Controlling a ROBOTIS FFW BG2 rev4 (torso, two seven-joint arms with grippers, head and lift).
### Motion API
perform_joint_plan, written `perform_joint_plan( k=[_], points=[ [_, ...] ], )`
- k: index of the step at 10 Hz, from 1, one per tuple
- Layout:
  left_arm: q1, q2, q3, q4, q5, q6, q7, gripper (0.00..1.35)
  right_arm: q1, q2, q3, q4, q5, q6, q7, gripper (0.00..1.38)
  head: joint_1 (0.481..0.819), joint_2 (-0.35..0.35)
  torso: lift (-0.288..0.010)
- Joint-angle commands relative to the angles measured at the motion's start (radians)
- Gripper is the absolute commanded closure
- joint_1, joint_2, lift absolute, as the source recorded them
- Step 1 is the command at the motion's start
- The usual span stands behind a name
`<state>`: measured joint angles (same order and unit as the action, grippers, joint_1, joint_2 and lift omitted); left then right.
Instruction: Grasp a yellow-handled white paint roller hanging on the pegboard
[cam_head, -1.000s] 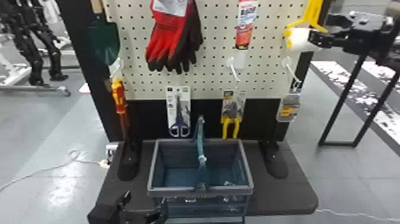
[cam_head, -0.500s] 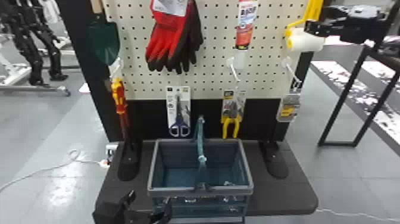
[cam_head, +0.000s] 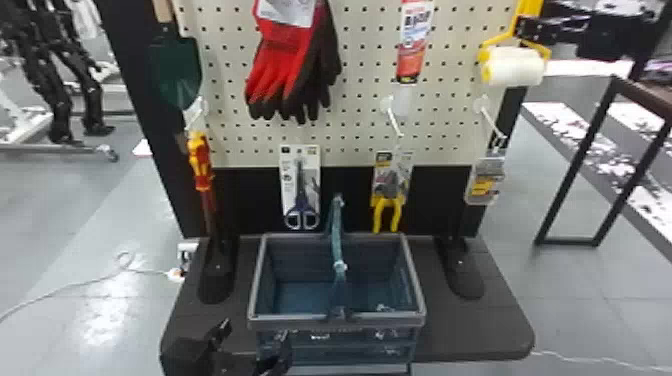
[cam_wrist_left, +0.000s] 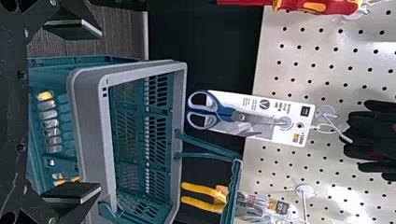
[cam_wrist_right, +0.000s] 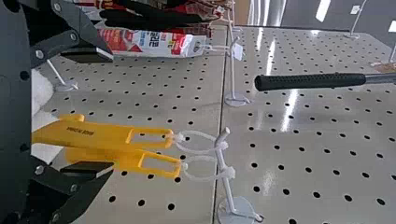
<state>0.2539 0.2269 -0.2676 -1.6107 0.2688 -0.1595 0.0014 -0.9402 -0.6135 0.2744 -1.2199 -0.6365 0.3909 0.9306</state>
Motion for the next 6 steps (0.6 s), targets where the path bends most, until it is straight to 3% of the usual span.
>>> perform_joint_plan(
  k=[1,3,5,6],
  points=[
    [0.001,0.002,0.001,0.000,0.001,-0.002,-0.001,0.15,0.006,0.000,0.003,0.003,-0.008,0.002,-0.001,0.55,0.549,0.000,-0.100],
    [0.002,0.002,0.001,-0.002,0.000,-0.002,-0.001,0.15,0.011,0.000,0.005,0.006,-0.012,0.009,-0.001,0.84,0.549,0.000,-0.100],
    [0.002,0.002,0.001,0.000,0.001,-0.002,-0.001,0.15,0.011,0.000,0.003,0.006,-0.012,0.016,-0.004,0.90,0.549,0.000,-0.100],
    [0.002,0.002,0.001,-0.002,0.000,-0.002,-0.001,0.15,0.006,0.000,0.003,0.006,-0.012,0.006,-0.013,1.24,0.549,0.000,-0.100]
  ],
)
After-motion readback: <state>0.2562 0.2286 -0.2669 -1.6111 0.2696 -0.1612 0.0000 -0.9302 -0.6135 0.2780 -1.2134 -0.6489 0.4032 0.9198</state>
